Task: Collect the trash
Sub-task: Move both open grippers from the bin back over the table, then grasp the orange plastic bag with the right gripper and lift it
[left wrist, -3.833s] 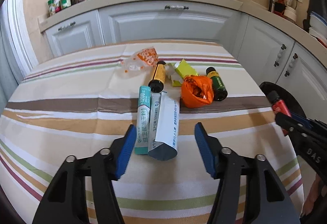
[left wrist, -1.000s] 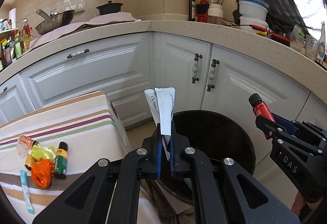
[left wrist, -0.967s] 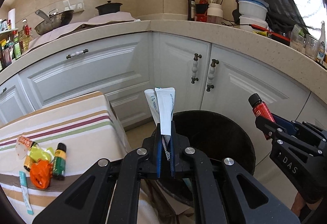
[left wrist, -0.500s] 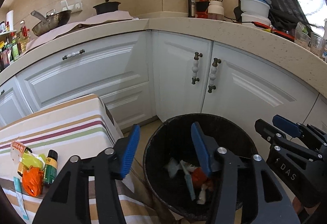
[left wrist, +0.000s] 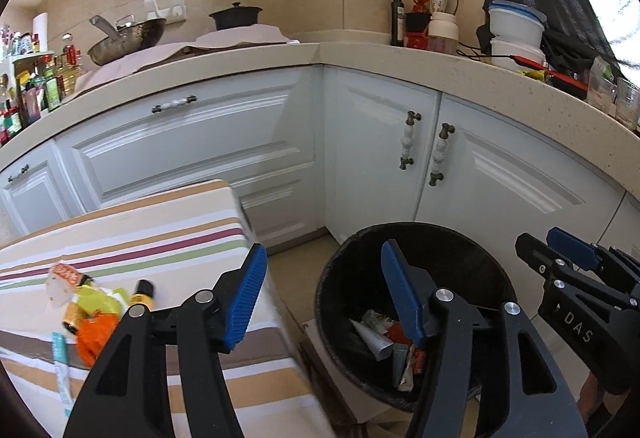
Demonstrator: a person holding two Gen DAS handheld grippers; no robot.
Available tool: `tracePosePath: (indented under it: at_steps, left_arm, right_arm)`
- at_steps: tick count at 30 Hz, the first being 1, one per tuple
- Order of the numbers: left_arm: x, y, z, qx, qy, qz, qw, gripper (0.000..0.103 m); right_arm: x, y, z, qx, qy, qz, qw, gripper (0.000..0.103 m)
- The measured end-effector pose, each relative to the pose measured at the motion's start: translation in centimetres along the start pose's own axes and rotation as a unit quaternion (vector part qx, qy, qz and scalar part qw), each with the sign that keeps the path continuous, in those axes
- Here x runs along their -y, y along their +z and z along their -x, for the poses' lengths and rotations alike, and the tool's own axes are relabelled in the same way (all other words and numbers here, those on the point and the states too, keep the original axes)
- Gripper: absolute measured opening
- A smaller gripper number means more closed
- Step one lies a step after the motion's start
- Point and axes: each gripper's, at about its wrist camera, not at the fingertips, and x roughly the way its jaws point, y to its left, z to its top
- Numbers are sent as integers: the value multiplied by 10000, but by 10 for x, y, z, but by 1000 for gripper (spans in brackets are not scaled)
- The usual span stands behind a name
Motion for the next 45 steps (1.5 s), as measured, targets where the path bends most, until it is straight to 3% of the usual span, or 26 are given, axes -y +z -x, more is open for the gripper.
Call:
tracePosePath:
  at_steps: [7, 12, 29, 45]
  left_arm:
    - [-36, -12, 26, -16, 299, 166, 9994, 60]
    - [-76, -27, 48, -82, 725, 346, 9967, 62]
    - [-207, -76, 109, -221, 2066, 1221, 9705, 64]
    - [-276, -107, 126, -461, 2563, 1730, 9499, 64]
  right_arm:
    - [-35, -2, 9, -32, 335, 134, 9993, 43]
    - [-74, -7, 11, -115, 704, 344, 9969, 43]
    - [-226, -33, 24, -459, 1944, 1283, 9714, 43]
    - [-302, -55, 5, -901, 2215, 1790, 9543, 44]
